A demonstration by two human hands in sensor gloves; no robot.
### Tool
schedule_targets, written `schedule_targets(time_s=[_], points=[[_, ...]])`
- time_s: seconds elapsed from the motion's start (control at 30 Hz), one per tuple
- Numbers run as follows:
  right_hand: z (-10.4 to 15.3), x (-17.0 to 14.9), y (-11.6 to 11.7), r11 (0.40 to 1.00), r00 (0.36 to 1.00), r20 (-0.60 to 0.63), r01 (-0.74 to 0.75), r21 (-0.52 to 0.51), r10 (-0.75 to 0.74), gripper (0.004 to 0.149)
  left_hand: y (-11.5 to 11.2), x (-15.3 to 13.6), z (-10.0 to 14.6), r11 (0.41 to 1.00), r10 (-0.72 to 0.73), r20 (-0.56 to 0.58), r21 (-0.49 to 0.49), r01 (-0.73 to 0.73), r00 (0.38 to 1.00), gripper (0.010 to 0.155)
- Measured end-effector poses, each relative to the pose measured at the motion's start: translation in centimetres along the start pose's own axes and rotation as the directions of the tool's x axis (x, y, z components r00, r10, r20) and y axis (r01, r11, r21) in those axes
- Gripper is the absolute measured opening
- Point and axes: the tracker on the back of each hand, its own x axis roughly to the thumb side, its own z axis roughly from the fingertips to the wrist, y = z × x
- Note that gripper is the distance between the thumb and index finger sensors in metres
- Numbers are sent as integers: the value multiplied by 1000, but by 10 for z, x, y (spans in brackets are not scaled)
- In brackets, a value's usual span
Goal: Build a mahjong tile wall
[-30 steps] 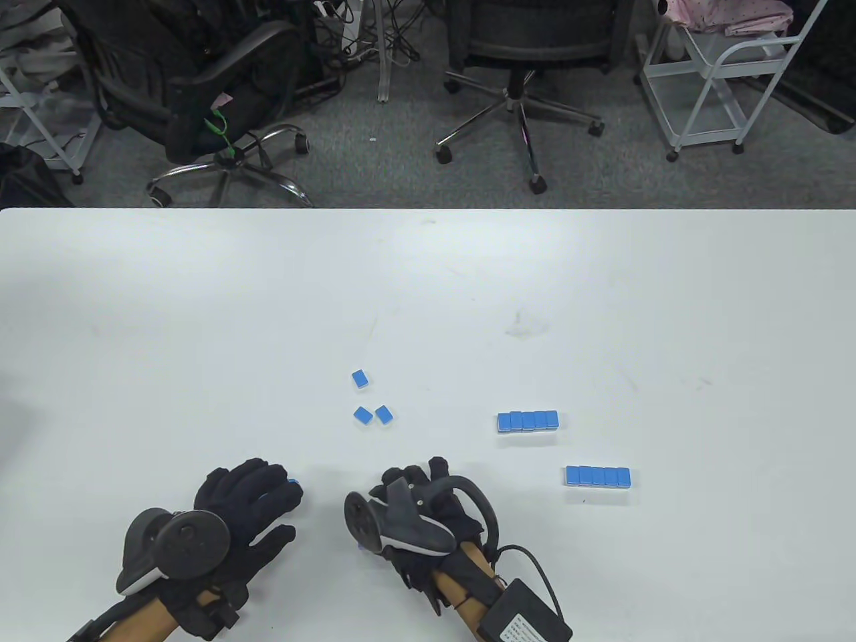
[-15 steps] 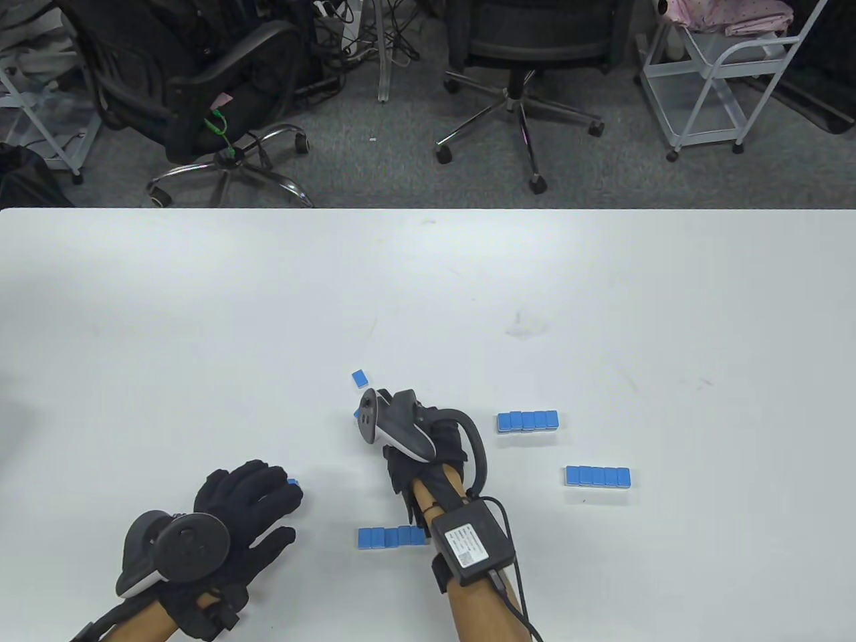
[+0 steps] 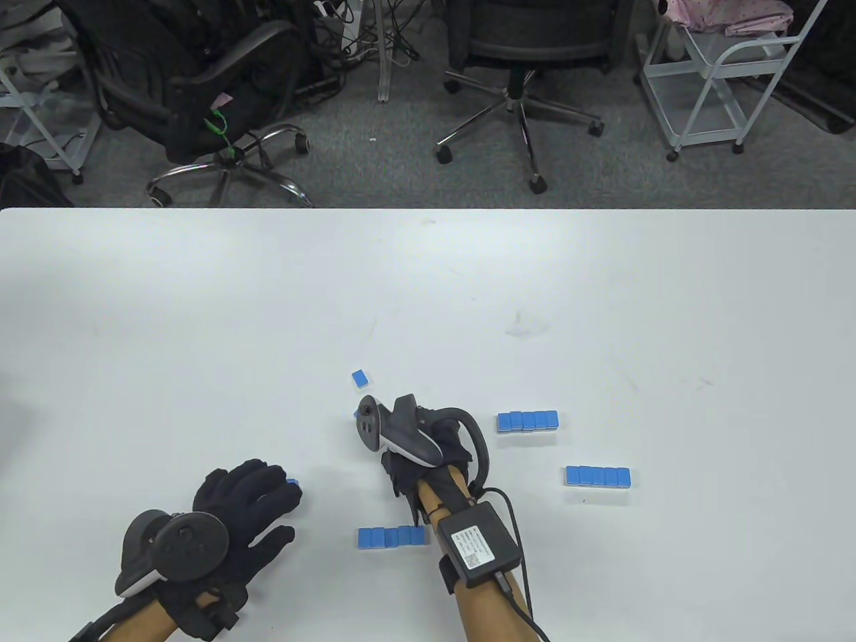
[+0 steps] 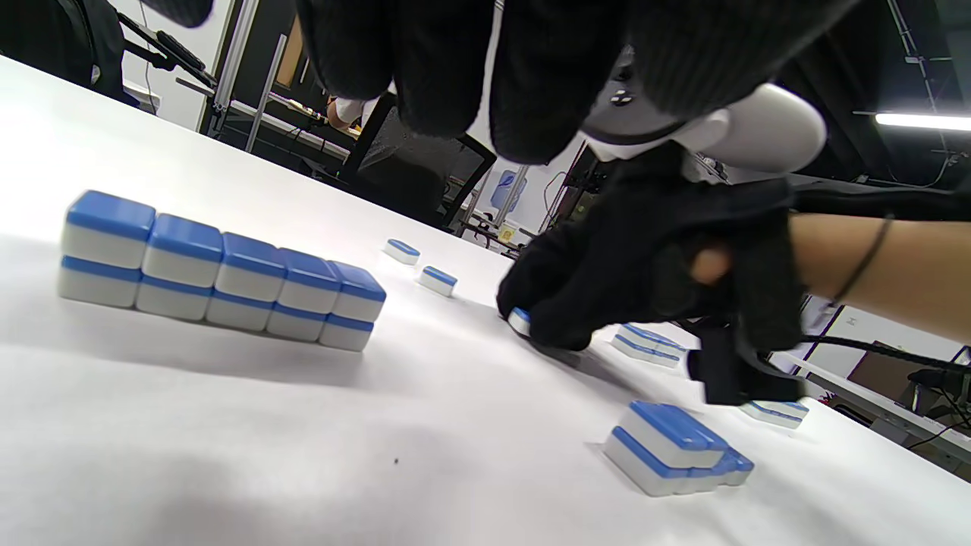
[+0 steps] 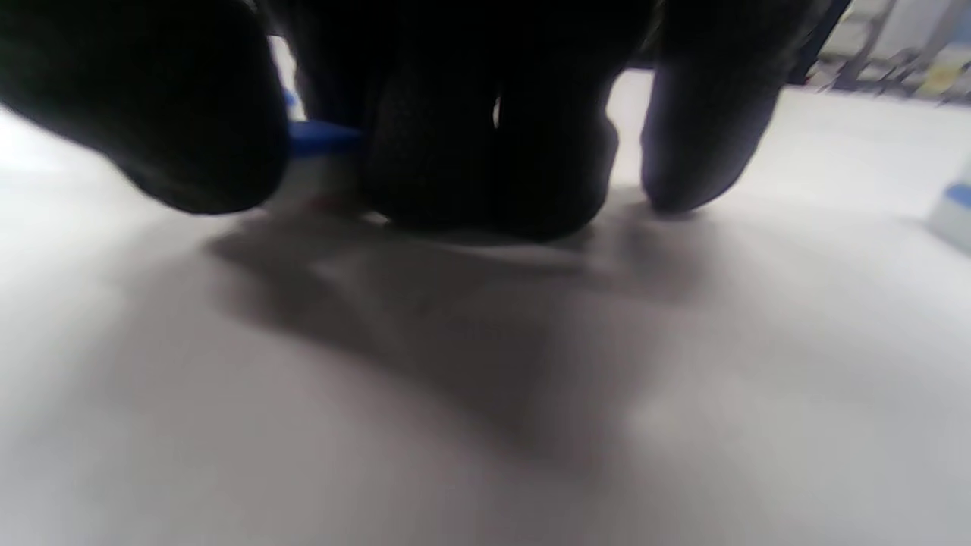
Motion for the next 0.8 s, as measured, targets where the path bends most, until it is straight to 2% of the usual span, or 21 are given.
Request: schedule_targets(time_s=[0.07,0.13,0.23,0.4,0.67,0.8], points=[[15,-6,3,998,999,30,35,61,-37,56,0,0,0,1000,-3,2,6,3,1000,61],[29,-12,4,993,993,67,89,79,-95,55,1,0,0,1000,-4,4,8,4,1000,61],[52,-20,7,965,971,93,204,166,-221,55,0,0,0,1000,-4,3,3,4,1000,61],[75,-10,15,980,972,189,111,163,-141,55,0,-1,-1,1000,3,-5,1,-3,1000,61],[84,9,19,993,973,230,-15,116,-12,56,0,0,3,1000,4,2,1,-4,1000,61],[85,10,20,994,973,229,-23,104,-1,56,-1,0,3,1000,10,-2,-2,-10,1000,61]])
